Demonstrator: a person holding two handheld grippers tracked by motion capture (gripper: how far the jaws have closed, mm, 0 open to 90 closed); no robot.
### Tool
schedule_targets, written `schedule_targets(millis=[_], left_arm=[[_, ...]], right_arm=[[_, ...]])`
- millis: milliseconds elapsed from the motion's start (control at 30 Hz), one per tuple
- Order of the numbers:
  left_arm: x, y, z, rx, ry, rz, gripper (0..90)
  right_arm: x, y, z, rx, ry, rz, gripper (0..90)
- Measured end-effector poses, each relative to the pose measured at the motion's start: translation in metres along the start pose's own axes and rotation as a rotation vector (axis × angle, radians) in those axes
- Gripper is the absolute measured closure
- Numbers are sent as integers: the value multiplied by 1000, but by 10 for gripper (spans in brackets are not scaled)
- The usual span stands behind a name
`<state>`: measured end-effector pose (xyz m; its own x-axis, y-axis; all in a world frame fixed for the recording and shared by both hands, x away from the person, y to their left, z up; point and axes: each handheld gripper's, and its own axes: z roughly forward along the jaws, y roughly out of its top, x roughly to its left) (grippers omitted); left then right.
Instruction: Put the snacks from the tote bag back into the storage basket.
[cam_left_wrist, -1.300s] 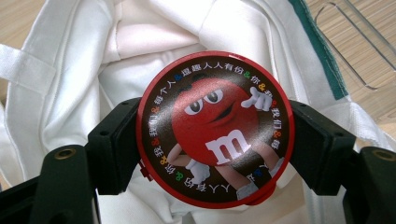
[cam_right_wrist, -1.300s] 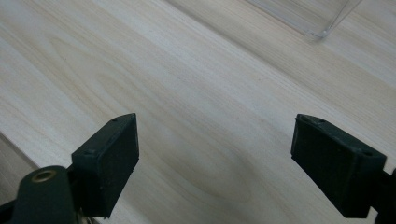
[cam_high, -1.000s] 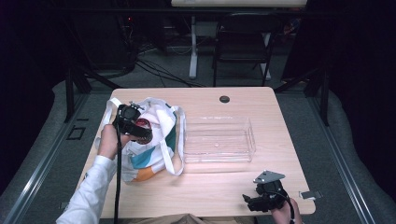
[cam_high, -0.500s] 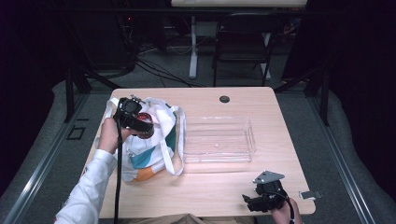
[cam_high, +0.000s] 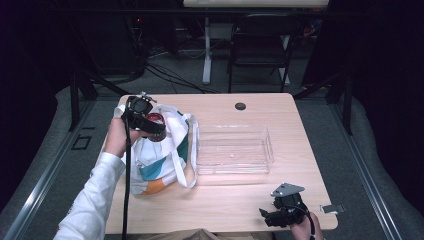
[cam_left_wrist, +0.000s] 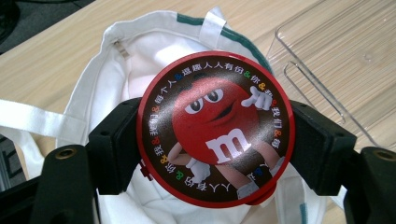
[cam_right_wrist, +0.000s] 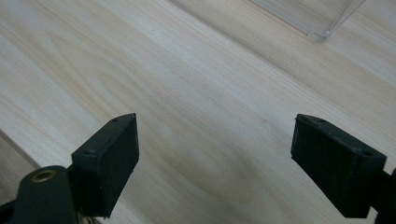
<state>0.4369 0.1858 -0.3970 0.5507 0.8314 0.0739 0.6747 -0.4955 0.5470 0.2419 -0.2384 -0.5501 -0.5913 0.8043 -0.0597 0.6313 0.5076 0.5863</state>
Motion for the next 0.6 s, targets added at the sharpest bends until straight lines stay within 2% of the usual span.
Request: schedule_targets(millis=[400,600], left_arm=[[-9,20,-16,-38,-13,27,260],[-17,28,-17,-50,-23,42,261]], right_arm=[[0,-1,-1,0,-4,8,147],[0,0,0,2,2,5,147]])
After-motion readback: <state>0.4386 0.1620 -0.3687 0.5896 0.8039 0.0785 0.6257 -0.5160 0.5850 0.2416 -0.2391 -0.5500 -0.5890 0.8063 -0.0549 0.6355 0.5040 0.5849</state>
